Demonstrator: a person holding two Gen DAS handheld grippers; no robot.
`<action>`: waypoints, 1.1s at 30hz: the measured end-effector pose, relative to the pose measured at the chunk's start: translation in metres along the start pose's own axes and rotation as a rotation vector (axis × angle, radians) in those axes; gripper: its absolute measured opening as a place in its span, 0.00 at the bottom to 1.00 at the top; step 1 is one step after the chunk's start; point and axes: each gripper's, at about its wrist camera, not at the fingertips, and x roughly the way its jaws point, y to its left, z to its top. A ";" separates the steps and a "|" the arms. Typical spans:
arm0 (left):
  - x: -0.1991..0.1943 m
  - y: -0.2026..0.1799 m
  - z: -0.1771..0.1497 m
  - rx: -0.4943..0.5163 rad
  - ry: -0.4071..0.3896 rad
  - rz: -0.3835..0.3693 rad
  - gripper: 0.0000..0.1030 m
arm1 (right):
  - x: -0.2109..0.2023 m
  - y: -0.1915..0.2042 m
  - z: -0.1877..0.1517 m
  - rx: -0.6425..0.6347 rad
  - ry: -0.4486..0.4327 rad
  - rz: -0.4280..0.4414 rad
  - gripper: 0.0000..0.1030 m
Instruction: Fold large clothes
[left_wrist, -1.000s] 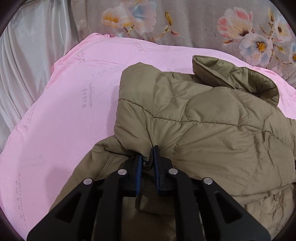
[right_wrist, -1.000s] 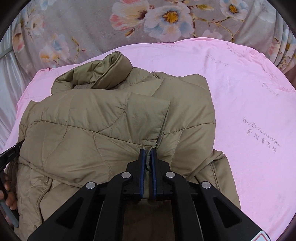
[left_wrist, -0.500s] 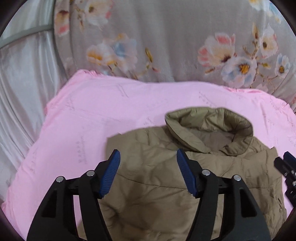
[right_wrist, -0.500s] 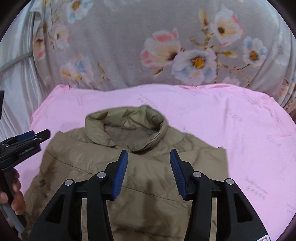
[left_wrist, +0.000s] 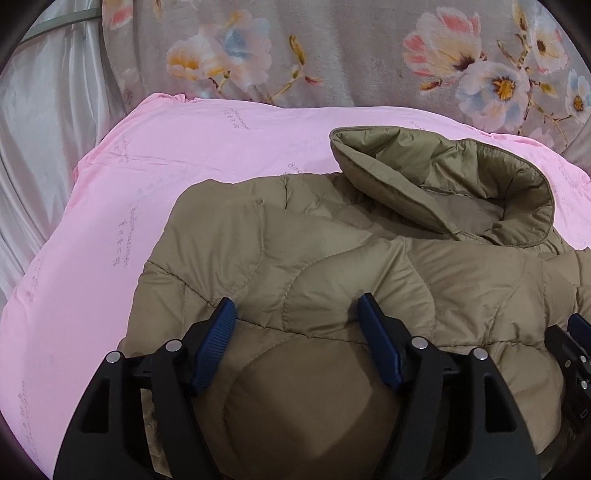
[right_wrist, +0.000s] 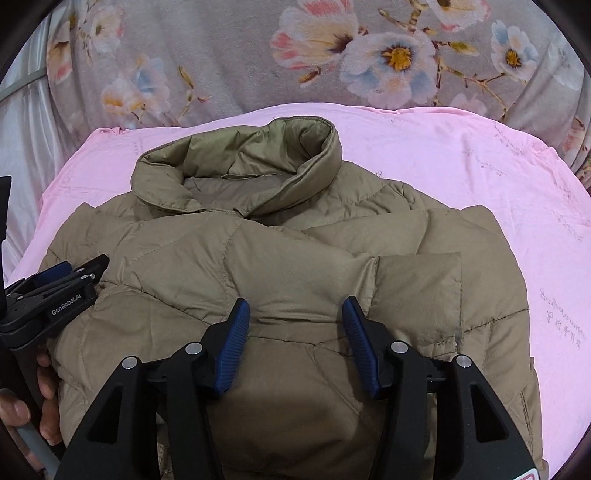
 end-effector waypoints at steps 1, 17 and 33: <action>0.000 0.000 0.000 0.003 0.001 0.005 0.66 | 0.001 -0.001 0.000 0.005 0.003 0.003 0.51; -0.016 0.004 -0.018 0.014 0.014 0.021 0.68 | -0.013 -0.003 -0.018 0.014 0.015 0.004 0.51; 0.033 0.007 0.074 -0.260 0.252 -0.326 0.72 | 0.026 -0.053 0.069 0.414 0.032 0.284 0.44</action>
